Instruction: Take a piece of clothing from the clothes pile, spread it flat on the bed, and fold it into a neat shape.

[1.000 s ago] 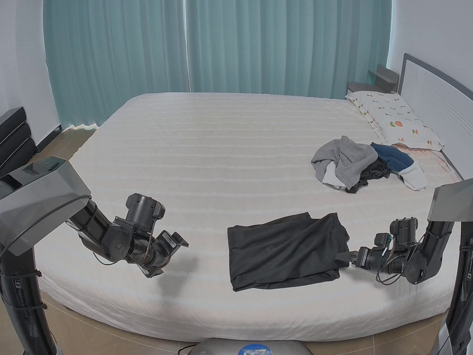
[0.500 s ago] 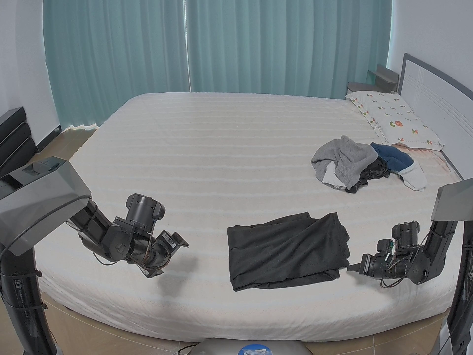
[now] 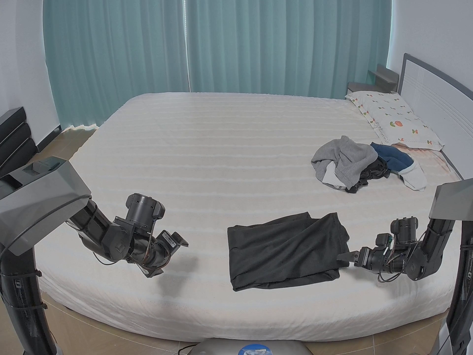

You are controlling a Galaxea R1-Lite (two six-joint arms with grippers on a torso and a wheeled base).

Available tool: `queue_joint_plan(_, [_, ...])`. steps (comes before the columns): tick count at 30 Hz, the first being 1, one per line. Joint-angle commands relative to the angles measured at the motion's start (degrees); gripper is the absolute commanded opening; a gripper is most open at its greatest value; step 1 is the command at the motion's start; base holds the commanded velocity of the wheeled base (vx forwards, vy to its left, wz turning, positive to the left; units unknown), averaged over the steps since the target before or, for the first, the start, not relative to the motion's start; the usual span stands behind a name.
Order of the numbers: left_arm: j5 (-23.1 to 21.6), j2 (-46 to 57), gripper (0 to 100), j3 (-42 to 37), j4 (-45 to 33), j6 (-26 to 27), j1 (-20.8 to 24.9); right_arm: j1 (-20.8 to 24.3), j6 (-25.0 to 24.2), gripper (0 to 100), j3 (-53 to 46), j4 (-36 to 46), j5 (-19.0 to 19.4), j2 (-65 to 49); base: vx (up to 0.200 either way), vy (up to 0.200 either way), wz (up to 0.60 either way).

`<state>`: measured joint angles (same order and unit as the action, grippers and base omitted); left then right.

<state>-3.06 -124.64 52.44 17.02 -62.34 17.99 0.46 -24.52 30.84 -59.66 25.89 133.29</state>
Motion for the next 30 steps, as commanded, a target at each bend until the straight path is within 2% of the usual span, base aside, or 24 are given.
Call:
queue_joint_plan(1, [-0.02,-0.17,100,0.11,0.03,0.03,0.02,1.29,-1.85,100,1.85,-0.02,-0.14,1.62,0.000,0.000,0.00])
queue_joint_plan(4, [-0.02,-0.17,100,0.11,0.03,0.03,0.02,1.65,-2.38,100,1.85,0.25,-0.58,1.88,0.000,0.000,0.00])
queue_joint_plan(5, [-0.02,-0.17,100,0.11,0.03,0.03,0.02,1.65,-2.47,0,1.85,0.42,-0.67,1.80,0.000,0.000,0.00])
queue_joint_plan(13, [-0.02,-0.17,100,0.11,0.03,-0.06,0.02,1.56,-2.38,0,0.45,0.51,-3.04,1.18,0.000,0.000,0.00])
queue_joint_plan(30, [-0.10,-0.17,100,0.03,-0.06,-0.06,0.02,-0.11,0.26,0,-2.01,0.69,-3.30,-1.46,0.000,0.000,0.00])
